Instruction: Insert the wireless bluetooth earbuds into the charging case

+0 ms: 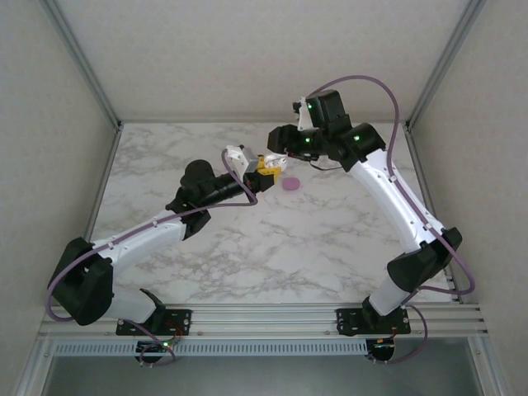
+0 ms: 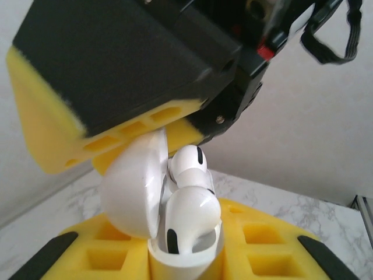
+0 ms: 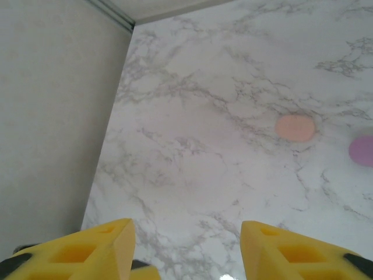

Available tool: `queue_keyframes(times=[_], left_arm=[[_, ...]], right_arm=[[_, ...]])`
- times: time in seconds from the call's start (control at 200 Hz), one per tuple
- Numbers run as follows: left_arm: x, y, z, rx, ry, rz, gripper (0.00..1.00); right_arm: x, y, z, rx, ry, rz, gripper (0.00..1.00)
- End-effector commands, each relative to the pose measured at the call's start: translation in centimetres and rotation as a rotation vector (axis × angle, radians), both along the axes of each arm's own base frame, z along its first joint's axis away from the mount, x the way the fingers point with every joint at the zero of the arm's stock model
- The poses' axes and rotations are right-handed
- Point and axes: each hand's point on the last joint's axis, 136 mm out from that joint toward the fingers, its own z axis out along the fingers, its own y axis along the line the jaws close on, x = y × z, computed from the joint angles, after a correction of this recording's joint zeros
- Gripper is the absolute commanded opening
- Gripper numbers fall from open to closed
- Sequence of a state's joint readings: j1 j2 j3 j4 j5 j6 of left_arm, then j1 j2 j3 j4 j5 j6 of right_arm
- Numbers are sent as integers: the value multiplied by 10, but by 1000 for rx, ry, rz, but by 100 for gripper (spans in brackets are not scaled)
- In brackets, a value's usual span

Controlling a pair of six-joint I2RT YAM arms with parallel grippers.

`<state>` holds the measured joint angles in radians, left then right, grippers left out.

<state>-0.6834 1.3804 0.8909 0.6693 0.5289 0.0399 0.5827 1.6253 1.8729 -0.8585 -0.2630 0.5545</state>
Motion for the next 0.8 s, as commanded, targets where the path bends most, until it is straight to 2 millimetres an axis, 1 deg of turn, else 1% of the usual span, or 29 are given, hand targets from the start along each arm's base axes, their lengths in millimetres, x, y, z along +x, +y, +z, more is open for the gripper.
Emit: queue_keyframes(times=[0.0, 0.075, 0.21, 0.3, 0.4, 0.486, 0.576, 0.616, 0.651, 0.726, 0.796], left_arm=[[-3, 7, 40, -81, -61, 9, 16], [0, 8, 40, -84, -53, 21, 15], [2, 8, 39, -84, -45, 26, 16], [3, 7, 36, -76, -35, 21, 17], [4, 6, 26, -39, -4, 23, 18], [3, 9, 17, -28, 24, 34, 18], [3, 12, 11, -27, 65, 44, 20], [5, 12, 5, -4, 99, 53, 21], [8, 11, -7, 38, 150, 63, 21], [12, 7, -42, 145, 271, 63, 20], [14, 4, -75, 204, 392, 62, 20]], right_arm=[[-29, -5, 2, -22, 15, 93, 51], [-37, -11, 4, -16, -2, 96, 51], [-46, -19, 1, -15, -4, 86, 52], [-42, -28, 1, -22, -13, 37, 54], [-34, -47, 1, -44, -48, -64, 59], [-26, -66, -6, -42, -47, -153, 60], [-23, -76, -14, -34, -32, -194, 61], [-22, -82, -19, -43, -19, -223, 61], [-21, -88, -23, -49, -11, -248, 62], [-19, -102, -40, -62, 23, -314, 64], [-18, -110, -56, -51, 65, -345, 65]])
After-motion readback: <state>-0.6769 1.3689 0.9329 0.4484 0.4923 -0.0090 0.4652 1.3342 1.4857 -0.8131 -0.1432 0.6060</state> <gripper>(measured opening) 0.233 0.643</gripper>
